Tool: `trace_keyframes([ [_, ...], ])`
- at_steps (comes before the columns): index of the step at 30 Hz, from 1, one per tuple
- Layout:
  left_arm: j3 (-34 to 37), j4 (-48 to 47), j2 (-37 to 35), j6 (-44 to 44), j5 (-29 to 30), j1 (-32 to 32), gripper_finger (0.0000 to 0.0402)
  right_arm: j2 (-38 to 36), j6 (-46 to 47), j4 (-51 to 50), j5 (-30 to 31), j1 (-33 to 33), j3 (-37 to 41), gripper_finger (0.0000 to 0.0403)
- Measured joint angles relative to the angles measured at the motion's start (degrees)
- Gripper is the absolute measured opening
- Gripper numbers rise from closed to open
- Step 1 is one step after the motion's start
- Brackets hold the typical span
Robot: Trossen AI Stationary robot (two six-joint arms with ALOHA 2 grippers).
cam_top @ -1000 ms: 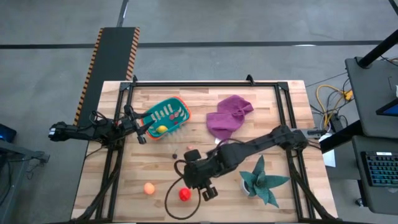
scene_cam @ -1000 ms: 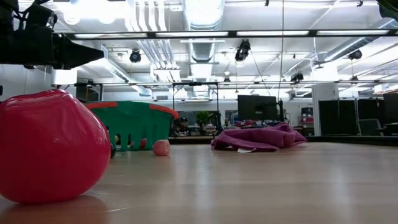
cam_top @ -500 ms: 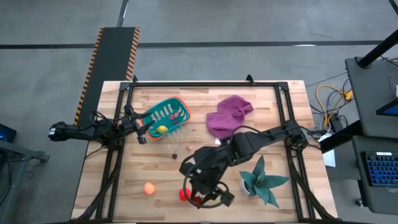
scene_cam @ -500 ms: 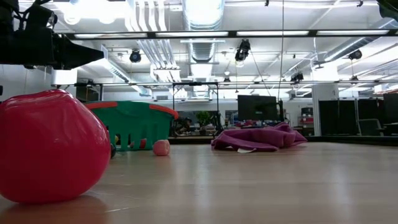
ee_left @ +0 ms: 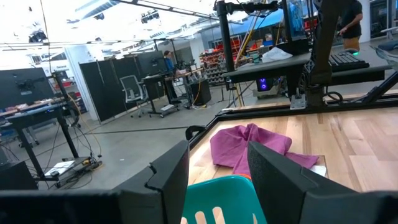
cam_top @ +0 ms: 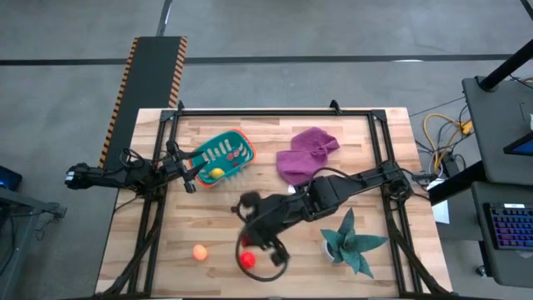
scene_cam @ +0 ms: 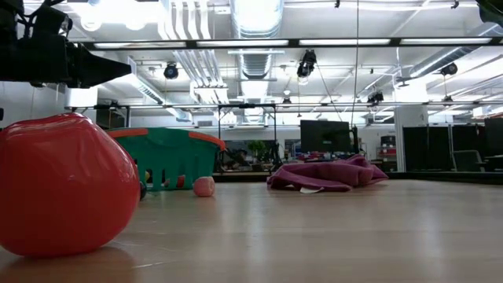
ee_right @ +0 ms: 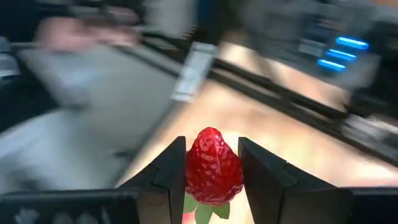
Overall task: Pick and placing Produce into tupperware
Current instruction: Put the red strawberry into the blue basket
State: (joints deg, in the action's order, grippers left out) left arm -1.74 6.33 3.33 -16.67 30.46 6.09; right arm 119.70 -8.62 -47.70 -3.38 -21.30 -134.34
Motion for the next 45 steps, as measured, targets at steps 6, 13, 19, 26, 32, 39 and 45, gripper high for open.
trace_keyframes([
  [6, 0.0, 0.0, 0.0, 0.0, 0.0, 0.0, 0.0151, -0.02, 7.84, -2.2, 36.05, -0.22, 0.0, 0.0116],
  [13, 0.0, 0.02, 0.0, 0.0, 0.0, 0.0, 0.0151, -0.09, 18.39, -13.03, 69.32, -0.5, 0.02, 0.0116],
  [19, 0.0, 0.01, 0.0, -0.02, 0.01, 0.0, 0.0151, -0.11, 19.16, -14.03, 69.05, -0.55, 0.07, 0.0116],
  [26, 0.0, 0.0, 0.0, -0.02, 0.0, 0.0, 0.0151, -0.11, 15.42, -13.98, 61.32, -0.44, 0.04, 0.0116],
  [32, 0.0, 0.0, 0.0, -0.02, 0.0, 0.0, 0.0151, -0.09, 11.37, -12.62, 41.83, -0.04, 0.07, 0.0116],
  [39, 0.02, 0.01, 0.0, -0.01, 0.01, 0.0, 0.0151, -0.07, 6.62, -6.06, 21.32, -0.14, 0.07, 0.0116],
  [45, 0.02, -0.02, 0.0, 0.0, 0.0, 0.0, 0.0151, -0.04, 5.69, -5.33, 21.38, 0.04, 0.04, 0.0116],
])
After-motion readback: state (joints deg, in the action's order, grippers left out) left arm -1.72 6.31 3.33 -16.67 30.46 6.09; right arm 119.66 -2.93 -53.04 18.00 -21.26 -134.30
